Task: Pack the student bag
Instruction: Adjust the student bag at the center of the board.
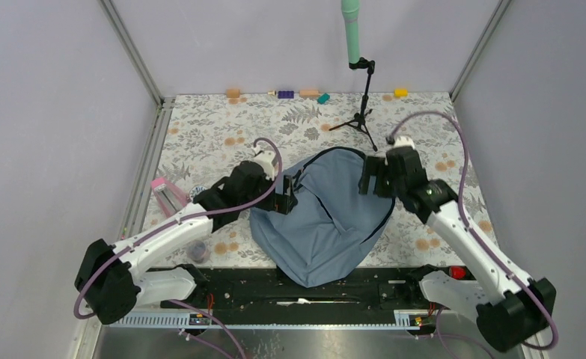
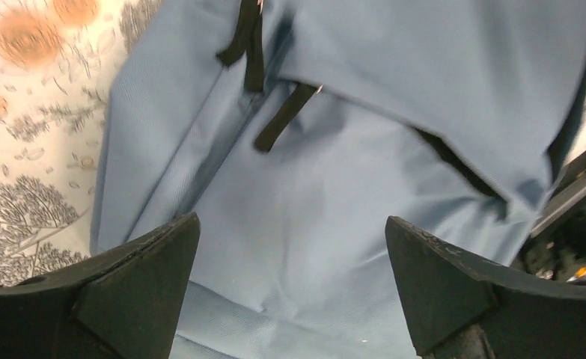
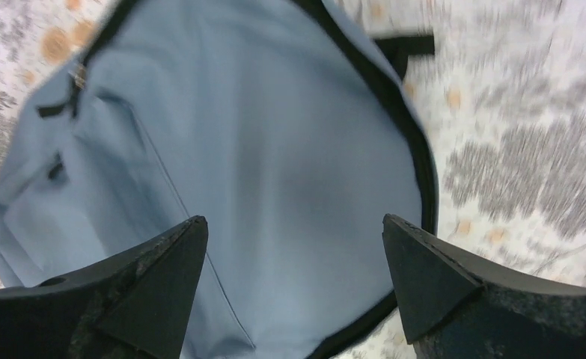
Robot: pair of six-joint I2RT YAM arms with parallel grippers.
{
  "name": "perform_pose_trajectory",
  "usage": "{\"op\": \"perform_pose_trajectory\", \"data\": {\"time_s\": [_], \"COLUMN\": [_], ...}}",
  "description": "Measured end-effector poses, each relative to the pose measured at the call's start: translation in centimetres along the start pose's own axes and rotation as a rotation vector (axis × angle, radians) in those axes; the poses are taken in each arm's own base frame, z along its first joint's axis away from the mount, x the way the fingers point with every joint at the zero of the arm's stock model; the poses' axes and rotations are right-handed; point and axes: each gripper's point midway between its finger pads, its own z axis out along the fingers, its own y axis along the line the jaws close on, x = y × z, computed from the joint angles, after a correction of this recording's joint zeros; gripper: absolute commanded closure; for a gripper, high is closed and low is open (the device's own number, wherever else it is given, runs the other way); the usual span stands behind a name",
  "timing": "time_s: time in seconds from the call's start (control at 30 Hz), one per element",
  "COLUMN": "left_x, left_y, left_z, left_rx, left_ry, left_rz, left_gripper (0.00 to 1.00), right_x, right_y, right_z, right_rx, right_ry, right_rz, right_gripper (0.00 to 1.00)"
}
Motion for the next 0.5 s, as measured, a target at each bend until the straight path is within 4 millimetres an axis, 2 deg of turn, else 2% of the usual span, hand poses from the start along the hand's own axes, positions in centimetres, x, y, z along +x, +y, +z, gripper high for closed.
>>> {"op": "perform_pose_trajectory", "data": {"time_s": [0.1, 0.13, 0.2, 0.27, 0.33, 0.4, 0.5], "left_x": [2.5, 3.0, 3.3, 3.2, 3.1, 3.4, 4.5], "left_y": [1.1, 1.3, 1.5, 1.6, 1.5, 1.6, 1.7], "left_z": [1.2, 1.6, 2.5, 3.3, 3.9, 4.5, 5.2], "left_rx": [-0.013, -0.014, -0.010, -0.001, 0.013, 0.027, 0.055], "left_ry": [0.050, 0.061, 0.064, 0.057, 0.040, 0.031, 0.048], "left_rz": [0.027, 0.042, 0.071, 0.099, 0.124, 0.152, 0.184], "left_gripper": [0.01, 0.01, 0.01, 0.01, 0.03, 0.17, 0.50], "right_x": [4.7, 6.5, 8.8, 9.9, 10.0, 10.4, 11.4], "right_y": [-1.7, -2.2, -2.9, -3.2, -3.2, -3.0, -2.4], "right_z": [0.1, 0.2, 0.2, 0.1, 0.2, 0.5, 1.4], "right_rx": [0.031, 0.042, 0.052, 0.051, 0.040, 0.027, -0.004], "right_ry": [0.047, 0.067, 0.088, 0.083, 0.060, 0.048, 0.066], "right_rz": [0.089, 0.121, 0.167, 0.211, 0.247, 0.281, 0.329], "right_gripper": [0.08, 0.08, 0.08, 0.08, 0.14, 0.20, 0.23]}}
